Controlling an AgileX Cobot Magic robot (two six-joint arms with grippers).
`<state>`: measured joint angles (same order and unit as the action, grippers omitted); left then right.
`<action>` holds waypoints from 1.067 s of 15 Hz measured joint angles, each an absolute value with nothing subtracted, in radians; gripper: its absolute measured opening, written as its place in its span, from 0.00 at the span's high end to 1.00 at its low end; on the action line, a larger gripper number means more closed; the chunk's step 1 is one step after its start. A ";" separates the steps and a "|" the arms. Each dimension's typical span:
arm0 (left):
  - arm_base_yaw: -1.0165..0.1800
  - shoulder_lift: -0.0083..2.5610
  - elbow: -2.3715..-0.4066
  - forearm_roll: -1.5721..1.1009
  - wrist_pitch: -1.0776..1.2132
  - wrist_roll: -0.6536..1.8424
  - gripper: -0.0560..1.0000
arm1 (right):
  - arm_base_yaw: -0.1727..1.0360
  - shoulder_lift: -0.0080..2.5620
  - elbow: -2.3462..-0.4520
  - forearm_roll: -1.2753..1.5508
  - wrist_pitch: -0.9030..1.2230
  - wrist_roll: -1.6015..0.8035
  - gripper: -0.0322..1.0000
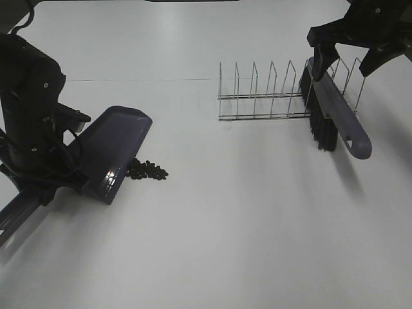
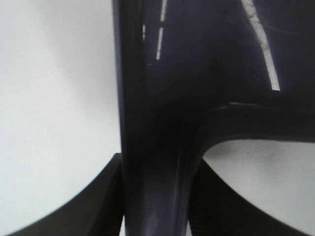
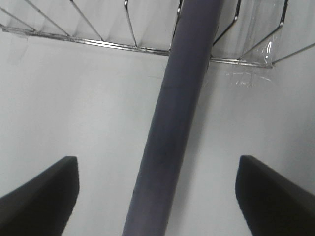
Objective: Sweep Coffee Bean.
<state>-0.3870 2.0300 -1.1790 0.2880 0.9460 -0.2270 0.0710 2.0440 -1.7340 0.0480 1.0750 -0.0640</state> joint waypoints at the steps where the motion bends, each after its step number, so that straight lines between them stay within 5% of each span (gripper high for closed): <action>1: -0.387 2.030 -1.179 0.286 0.948 -0.227 0.63 | 0.071 2.062 -1.736 0.048 1.051 -0.067 0.24; 10: -0.387 2.030 -1.179 0.259 0.954 -0.229 0.63 | 0.071 2.191 -1.746 0.000 0.902 -0.093 0.24; 16: -0.387 2.030 -1.179 0.258 0.954 -0.236 0.63 | 0.071 2.220 -1.746 0.000 0.880 -0.093 0.34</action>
